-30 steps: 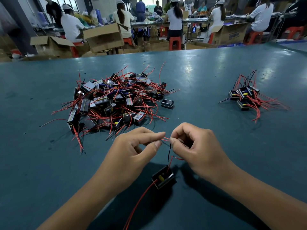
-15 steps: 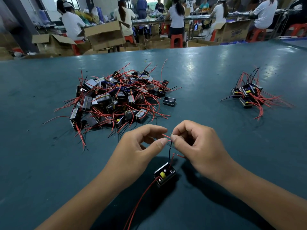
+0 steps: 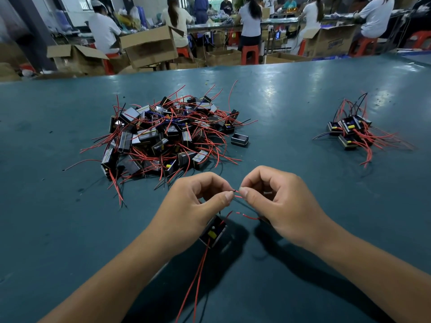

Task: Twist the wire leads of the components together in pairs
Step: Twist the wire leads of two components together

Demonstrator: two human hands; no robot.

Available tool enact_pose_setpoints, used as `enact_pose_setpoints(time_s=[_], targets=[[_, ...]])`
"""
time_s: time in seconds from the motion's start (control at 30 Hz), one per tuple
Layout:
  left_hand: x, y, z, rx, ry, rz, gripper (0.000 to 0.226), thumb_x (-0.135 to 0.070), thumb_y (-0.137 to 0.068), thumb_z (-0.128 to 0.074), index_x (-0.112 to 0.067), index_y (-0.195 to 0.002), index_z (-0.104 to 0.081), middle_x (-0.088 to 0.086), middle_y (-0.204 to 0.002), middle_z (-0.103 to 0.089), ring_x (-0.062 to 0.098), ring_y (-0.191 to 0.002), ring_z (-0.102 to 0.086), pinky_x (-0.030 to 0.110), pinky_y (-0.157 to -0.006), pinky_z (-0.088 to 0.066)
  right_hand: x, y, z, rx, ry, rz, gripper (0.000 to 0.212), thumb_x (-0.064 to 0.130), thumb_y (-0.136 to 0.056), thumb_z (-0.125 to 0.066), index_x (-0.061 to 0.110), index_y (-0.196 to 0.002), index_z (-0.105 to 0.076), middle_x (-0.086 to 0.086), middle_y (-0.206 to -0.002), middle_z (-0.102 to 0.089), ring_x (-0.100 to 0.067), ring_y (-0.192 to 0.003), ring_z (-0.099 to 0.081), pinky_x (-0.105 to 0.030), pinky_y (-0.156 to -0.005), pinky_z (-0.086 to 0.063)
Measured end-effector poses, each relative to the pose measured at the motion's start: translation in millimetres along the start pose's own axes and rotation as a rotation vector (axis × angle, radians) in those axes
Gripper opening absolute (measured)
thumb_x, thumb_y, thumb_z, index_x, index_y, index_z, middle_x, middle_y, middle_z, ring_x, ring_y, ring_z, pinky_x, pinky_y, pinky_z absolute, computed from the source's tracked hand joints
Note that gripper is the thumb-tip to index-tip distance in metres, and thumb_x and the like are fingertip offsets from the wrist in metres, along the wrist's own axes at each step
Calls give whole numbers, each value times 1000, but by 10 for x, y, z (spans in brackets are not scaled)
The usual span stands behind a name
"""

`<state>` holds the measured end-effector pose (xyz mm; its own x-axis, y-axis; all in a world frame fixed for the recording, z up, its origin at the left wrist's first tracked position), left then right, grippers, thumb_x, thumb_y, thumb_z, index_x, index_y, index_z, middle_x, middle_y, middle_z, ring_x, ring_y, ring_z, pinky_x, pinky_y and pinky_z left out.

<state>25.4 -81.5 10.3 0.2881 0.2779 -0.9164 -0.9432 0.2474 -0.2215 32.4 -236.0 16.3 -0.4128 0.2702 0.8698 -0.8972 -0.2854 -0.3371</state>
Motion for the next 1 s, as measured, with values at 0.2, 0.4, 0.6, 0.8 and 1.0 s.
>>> enact_pose_setpoints(time_s=[0.2, 0.4, 0.6, 0.8, 1.0], targets=[[-16, -20, 47, 3, -140, -54, 8, -21, -93, -70, -23, -86, -71, -7, -71, -64, -2, -61, -51, 10, -59, -38, -1, -12, 8, -29, 78, -10, 17, 17, -89, -70, 24, -76, -64, 9, -61, -59, -4, -54, -47, -22, -50, -41], [30, -43, 42, 42, -174, -29, 7, -22, -94, -70, -25, -89, -70, -15, -72, -64, -4, -57, -49, 8, -57, -37, -34, -12, 25, -60, 104, -7, 15, 22, -89, -71, 25, -76, -63, 8, -61, -59, -5, -55, -49, -23, -52, -43], [-19, -40, 241, -18, -217, -42, 7, -25, -92, -72, -31, -88, -71, -16, -73, -64, 1, -60, -50, 14, -58, -39, -152, -79, 133, -76, -30, -97, 6, 22, -92, -67, 27, -91, -65, 5, -80, -68, -14, -73, -63, -44, -74, -57], [21, 26, 33, 294, -237, 26, 16, -26, -87, -78, -34, -99, -73, -20, -73, -63, 0, -58, -47, 13, -56, -37, 169, -91, 229, 120, 122, 112, 6, 34, -88, -62, 28, -86, -62, 7, -78, -63, -13, -68, -58, -28, -66, -49], [-10, 2, 0, 260, -205, -30, 9, -34, -85, -75, -28, -91, -76, -15, -73, -61, 2, -61, -48, 14, -61, -38, 296, 37, 39, 302, 367, 293, 19, 38, -82, -75, 21, -87, -66, 12, -78, -55, -9, -76, -54, -20, -70, -42]])
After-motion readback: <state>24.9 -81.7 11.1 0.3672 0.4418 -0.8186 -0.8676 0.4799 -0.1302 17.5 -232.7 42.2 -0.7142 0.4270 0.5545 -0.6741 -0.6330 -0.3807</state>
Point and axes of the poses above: each hand's wrist, its own y-axis away from the middle knuckle, its own z-axis out of the back of the hand, x = y × z, the point moved 8 cm from there along -y, towards the middle knuckle
